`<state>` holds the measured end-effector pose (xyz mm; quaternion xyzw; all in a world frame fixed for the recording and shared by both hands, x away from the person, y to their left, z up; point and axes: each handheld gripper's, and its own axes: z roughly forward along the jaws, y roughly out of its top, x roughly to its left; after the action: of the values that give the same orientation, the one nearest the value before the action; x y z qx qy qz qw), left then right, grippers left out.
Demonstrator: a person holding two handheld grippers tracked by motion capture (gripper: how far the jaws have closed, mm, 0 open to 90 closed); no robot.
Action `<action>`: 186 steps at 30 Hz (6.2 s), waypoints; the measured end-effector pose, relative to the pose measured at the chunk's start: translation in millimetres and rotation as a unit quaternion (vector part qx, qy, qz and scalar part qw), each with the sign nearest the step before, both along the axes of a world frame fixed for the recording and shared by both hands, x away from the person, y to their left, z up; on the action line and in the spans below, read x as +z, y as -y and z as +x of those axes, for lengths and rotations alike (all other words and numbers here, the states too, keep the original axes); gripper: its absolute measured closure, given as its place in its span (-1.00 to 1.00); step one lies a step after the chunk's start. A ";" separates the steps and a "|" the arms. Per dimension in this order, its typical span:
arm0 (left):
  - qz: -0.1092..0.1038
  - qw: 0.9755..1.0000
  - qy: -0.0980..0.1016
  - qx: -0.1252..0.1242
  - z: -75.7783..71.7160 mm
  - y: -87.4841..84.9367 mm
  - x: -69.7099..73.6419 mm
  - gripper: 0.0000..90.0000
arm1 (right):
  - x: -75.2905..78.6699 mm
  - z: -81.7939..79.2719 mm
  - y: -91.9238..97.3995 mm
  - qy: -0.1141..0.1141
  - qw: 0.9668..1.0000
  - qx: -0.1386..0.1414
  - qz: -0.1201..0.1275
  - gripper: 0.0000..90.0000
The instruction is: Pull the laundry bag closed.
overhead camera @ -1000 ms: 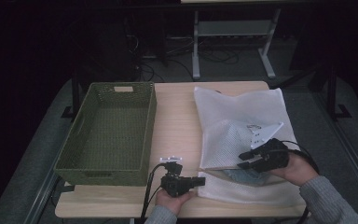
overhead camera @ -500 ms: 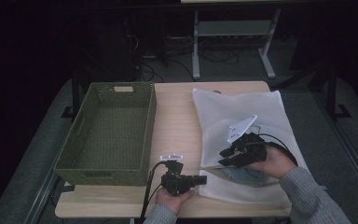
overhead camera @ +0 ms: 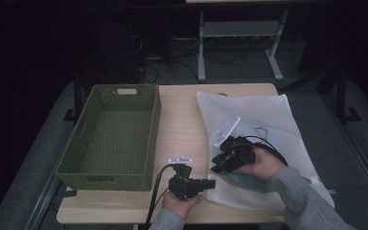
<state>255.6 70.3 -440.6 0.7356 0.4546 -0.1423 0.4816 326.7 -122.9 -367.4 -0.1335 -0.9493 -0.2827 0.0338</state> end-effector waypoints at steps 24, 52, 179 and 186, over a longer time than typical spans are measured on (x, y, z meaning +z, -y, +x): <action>0.012 1.000 0.011 -0.009 -1.8 2.1 -0.5 0.88 | -6.0 4.2 -28.4 -0.041 0.998 0.044 -0.034 0.78; 0.002 1.000 0.002 -0.004 -2.3 -0.1 -4.0 0.90 | -11.9 -5.0 0.4 -0.027 1.000 0.015 -0.005 0.75; 0.030 0.998 0.014 0.057 0.7 -6.8 4.0 0.92 | -21.9 -44.5 140.0 0.007 0.994 -0.096 -0.054 0.81; 0.038 0.998 0.018 0.057 1.1 -6.6 4.4 0.92 | -26.9 -46.1 157.2 0.000 0.992 -0.113 -0.053 0.81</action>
<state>256.7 76.9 -436.2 0.7286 0.4920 -0.0844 0.4689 280.6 -280.1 -394.3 -0.2416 -0.9417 -0.2339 -0.0053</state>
